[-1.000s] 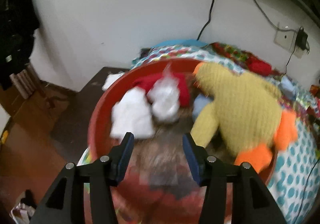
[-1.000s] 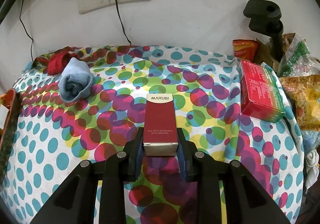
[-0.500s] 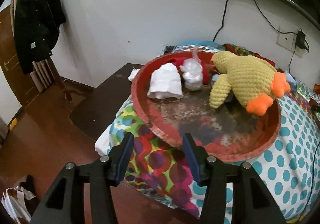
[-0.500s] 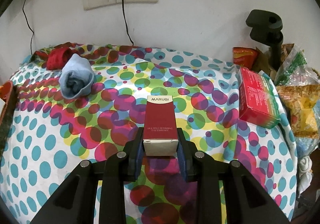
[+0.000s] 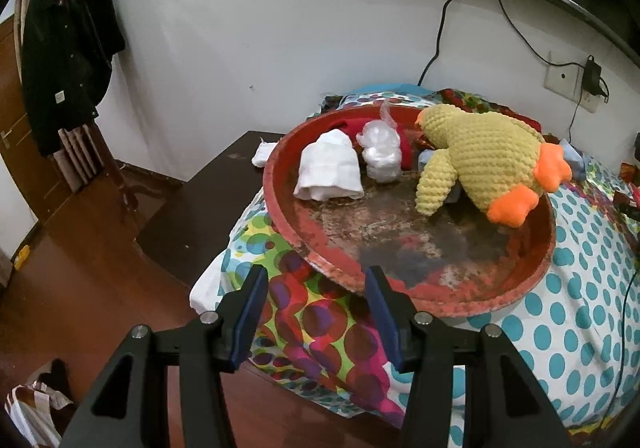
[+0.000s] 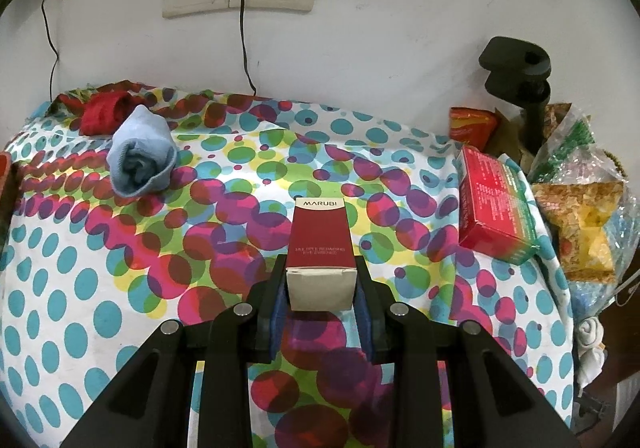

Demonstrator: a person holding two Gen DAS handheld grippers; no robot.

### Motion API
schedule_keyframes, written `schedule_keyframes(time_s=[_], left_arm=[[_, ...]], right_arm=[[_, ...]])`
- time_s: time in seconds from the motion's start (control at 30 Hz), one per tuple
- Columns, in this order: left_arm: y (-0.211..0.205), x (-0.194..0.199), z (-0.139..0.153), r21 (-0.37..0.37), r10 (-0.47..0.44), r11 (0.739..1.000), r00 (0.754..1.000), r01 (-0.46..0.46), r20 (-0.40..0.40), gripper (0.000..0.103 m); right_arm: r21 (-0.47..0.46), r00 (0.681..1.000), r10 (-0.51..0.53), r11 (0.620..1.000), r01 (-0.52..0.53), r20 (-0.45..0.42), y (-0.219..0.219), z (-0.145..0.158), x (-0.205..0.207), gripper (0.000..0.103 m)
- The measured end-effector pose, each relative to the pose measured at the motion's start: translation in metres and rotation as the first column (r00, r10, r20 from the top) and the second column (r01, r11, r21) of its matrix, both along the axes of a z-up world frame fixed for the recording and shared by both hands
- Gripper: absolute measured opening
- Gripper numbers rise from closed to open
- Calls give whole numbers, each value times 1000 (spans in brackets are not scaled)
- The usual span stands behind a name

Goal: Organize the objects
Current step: 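Lift the MARUBI box with the right tool and carry it toward the tray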

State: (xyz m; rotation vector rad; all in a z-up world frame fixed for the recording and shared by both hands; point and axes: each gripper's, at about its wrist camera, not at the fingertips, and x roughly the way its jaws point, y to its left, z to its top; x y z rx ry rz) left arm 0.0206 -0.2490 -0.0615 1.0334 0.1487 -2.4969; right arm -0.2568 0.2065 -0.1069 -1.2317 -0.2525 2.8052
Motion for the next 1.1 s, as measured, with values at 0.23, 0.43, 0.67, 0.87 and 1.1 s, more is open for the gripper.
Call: schedule_keyframes(time_s=[0.23,0.43,0.67,0.87,1.1], left_arm=[[-9,4,3,28,21,999,1000,-21,-16,52],[-9,7,5,19,23,1000,1000,-22,-18,52],[-13,11,9,26,37,999,999,-36,-34,52],[-20,15,13,23,60,998,997,-59,-49,52],[-26,18,13,34,79,996,995,-77,-56,52]], right_arm=[[37,999,24,999,-22,-37,-16,20,7,28],[55,992,98,994,-93,-79,-45,51,24,28],[31,965,235,972,-233,-113,-104,82,51,28],[-30,922,363,928,-370,-137,-159,105,73,26],[-7,975,181,983,-183,-129,-96,86,55,63]])
